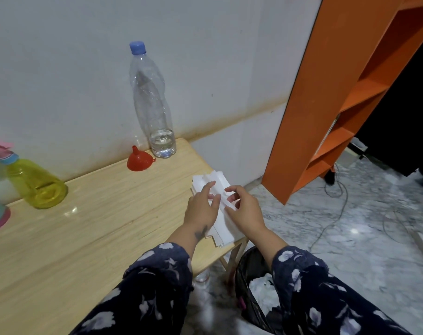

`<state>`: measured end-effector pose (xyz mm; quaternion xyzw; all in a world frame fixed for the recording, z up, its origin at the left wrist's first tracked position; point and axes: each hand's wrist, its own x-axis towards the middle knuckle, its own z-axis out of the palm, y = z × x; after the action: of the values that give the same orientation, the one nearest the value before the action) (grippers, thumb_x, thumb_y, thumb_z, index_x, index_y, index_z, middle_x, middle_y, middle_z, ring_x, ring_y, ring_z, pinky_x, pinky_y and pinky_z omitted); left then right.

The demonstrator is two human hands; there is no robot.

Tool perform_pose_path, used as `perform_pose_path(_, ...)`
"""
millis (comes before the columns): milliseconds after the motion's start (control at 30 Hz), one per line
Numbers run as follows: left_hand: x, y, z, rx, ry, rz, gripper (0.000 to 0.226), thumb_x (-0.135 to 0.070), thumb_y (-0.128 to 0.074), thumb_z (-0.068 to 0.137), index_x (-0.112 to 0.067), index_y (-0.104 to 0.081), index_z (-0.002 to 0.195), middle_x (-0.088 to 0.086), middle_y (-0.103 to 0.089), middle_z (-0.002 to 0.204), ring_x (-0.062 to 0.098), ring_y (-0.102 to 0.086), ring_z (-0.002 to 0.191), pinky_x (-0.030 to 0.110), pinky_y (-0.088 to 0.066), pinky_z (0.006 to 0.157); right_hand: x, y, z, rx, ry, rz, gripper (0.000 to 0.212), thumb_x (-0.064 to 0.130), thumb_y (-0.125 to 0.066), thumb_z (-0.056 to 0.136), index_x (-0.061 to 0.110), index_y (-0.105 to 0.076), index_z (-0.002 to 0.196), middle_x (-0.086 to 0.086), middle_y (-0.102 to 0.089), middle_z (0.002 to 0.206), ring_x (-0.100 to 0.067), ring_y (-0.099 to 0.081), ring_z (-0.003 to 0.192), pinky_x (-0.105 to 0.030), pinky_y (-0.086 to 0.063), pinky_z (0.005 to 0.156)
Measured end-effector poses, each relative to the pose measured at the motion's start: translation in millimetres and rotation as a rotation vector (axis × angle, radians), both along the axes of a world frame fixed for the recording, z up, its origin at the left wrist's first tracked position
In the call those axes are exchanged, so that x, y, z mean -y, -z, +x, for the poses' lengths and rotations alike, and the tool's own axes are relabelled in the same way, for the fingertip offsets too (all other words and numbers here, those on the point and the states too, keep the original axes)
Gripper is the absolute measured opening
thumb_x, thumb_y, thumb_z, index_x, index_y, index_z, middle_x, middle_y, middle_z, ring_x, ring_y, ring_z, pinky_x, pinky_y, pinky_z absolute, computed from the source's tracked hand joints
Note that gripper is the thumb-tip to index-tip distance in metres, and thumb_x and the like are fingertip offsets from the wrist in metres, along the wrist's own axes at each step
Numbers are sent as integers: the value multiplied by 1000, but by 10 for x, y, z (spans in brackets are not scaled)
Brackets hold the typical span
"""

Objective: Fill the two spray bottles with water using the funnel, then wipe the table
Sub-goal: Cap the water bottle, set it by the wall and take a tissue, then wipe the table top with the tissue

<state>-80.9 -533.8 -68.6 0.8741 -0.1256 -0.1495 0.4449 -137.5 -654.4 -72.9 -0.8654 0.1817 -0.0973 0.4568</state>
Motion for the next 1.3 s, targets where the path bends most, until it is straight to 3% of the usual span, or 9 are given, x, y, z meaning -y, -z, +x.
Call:
perform_pose_path(100, 61, -36, 29, -113, 0, -59, 44, -33, -39, 102, -29, -39, 146, 5, -56, 131, 23, -54, 117, 27, -39, 91, 4, 26, -22, -9, -6, 28, 41, 9, -67, 81, 31, -53, 113, 8, -63, 87, -4, -51, 68, -25, -47, 69)
perform_pose_path(267, 44, -6, 35, -76, 10, -63, 39, -25, -43, 102, -15, -49, 139, 5, -51, 138, 19, -55, 119, 21, -36, 93, 2, 40, 5, -23, 72, 83, 22, 13, -52, 92, 25, -59, 110, 2, -66, 85, -14, -61, 79, -30, -51, 76)
perform_pose_path(467, -19, 76, 53, -64, -36, -108, 36, -26, -51, 99, -19, -56, 133, 3, -59, 129, 8, -55, 101, 20, -40, 88, -4, -31, 211, -138, 51, 47, 20, 20, -51, 95, 21, -62, 112, 3, -62, 93, -12, -57, 82, -24, -43, 70)
perform_pose_path(567, -40, 80, 59, -85, -68, -115, 34, -27, -52, 98, -21, -59, 131, 1, -64, 122, 7, -56, 99, 18, -39, 84, -29, -51, 342, -114, 82, 131, 19, 22, -55, 93, 21, -61, 111, 1, -64, 89, -10, -57, 76, -17, -38, 60)
perform_pose_path(767, -35, 107, 63, -78, -131, -135, 29, -29, -60, 94, -26, -65, 122, -6, -68, 109, 0, -60, 85, 16, -43, 76, -64, -97, 420, -86, 119, 192, 14, 8, -61, 85, 21, -59, 90, 1, -63, 76, -7, -55, 63, -18, -35, 54)
perform_pose_path(867, -41, 47, 58, -46, -245, -183, 18, -29, -66, 89, -31, -69, 107, -14, -64, 99, -4, -59, 85, 17, -43, 76, -78, -159, 419, -30, 102, 199, 18, 5, -54, 89, 19, -66, 86, 4, -65, 85, -6, -56, 76, -19, -41, 69)
perform_pose_path(1000, -134, -147, 81, 32, -396, -229, 17, -16, -64, 89, -33, -65, 88, -11, -66, 107, 10, -58, 106, 25, -42, 84, -93, -365, 426, -39, -18, 200, 33, 2, -43, 94, 15, -71, 106, 6, -60, 112, -6, -51, 106, -17, -34, 91)
perform_pose_path(1133, -381, -378, 125, 87, -493, -234, 27, -6, -49, 97, -21, -70, 104, -1, -65, 123, 18, -56, 117, 21, -39, 93, -144, -633, 475, -41, -161, 100, 39, 10, -65, 85, 16, -62, 124, 0, -53, 125, -10, -50, 115, -16, -34, 94)
perform_pose_path(1300, -944, -537, 76, 224, -554, -135, 31, -13, -52, 97, -22, -62, 126, -4, -58, 133, 17, -52, 123, 21, -37, 92, -538, -902, 544, -62, -283, 158, 55, 4, -68, 81, 18, -54, 132, 0, -48, 137, -18, -48, 126, -28, -43, 99)
